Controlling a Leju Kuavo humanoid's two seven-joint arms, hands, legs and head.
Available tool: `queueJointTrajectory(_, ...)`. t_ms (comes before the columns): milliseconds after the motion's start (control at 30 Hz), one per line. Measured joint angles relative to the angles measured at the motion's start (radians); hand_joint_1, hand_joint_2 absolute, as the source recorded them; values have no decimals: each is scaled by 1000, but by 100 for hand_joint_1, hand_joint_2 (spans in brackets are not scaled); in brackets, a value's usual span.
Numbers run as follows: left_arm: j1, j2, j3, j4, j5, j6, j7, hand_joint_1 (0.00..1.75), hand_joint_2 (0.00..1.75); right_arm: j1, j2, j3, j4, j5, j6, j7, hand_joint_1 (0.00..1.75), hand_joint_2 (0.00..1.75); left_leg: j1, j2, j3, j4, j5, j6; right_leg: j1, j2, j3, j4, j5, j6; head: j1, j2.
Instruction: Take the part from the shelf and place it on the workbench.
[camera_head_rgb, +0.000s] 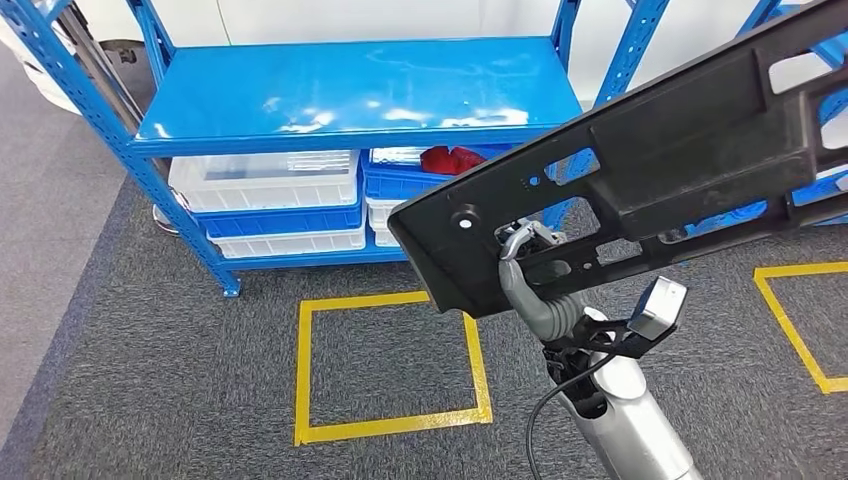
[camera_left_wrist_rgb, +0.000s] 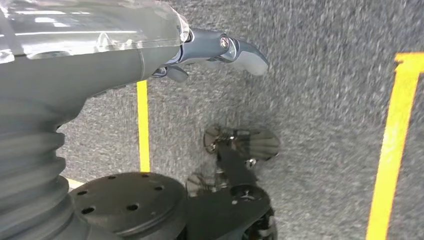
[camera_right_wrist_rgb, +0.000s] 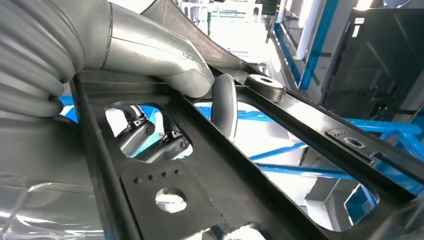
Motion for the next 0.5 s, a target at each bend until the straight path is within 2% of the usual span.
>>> queueJointTrajectory(67, -1, -2, -2, 0, -5, 7, -6, 0, 175, 14, 0, -7, -11, 9, 0, -8, 175, 175, -2, 0, -14, 8, 8, -8, 5, -1, 88, -133, -8, -10, 0, 0)
queueJointTrajectory(100, -2, -3, -3, 0, -7, 10, -9, 0, 175, 19, 0, -11, -16, 12, 0, -11, 175, 175, -2, 1, -18, 9, 13, -13, 8, -2, 110, -171, -20, -15, 0, 0)
queueJointTrajectory(167, -3, -4, -5, 0, -11, 15, -12, 0, 175, 30, 0, -18, -23, 14, 1, -15, 175, 175, -1, 1, -21, 10, 21, -24, 9, -2, 118, -194, -21, -26, 0, 0)
queueJointTrajectory(233, -4, -3, -6, 0, -13, 16, -13, 0, 175, 35, -1, -22, -26, 15, 1, -17, 175, 175, 1, -3, -34, 40, -4, -36, 4, -6, 116, -201, -9, -39, 0, 0)
queueJointTrajectory(267, -4, -3, -6, 0, -13, 17, -13, 0, 175, 36, -2, -23, -26, 17, 2, -17, 175, 175, 3, -6, -51, 83, -34, -42, 2, -9, 114, -203, -5, -45, 0, 0)
queueJointTrajectory(333, -4, -3, -6, 0, -13, 17, -12, 0, 175, 36, -3, -24, -27, 22, 2, -17, 175, 175, 11, -9, -101, 218, -102, -52, 2, -16, 107, -201, 0, -50, 0, 0)
queueJointTrajectory(367, -4, -3, -6, 0, -12, 17, -12, 0, 175, 36, -3, -24, -27, 26, 2, -17, 175, 175, 15, -9, -121, 275, -121, -57, 3, -20, 103, -199, 2, -50, 0, 0)
queueJointTrajectory(400, -3, -4, -6, 0, -12, 17, -11, 0, 175, 36, -3, -24, -27, 30, 3, -16, 175, 175, 19, -9, -126, 302, -123, -60, 2, -25, 100, -196, 2, -49, 0, 0)
queueJointTrajectory(433, -3, -4, -6, 0, -11, 17, -10, 0, 175, 36, -3, -25, -27, 33, 3, -15, 175, 175, 23, -8, -113, 288, -107, -63, 2, -31, 98, -193, 2, -48, 0, 0)
queueJointTrajectory(500, -4, -4, -6, 0, -10, 18, -10, 0, 175, 35, -3, -25, -28, 38, 4, -13, 175, 175, 29, 7, -40, 164, -49, -65, 1, -45, 98, -188, 0, -43, 0, 0)
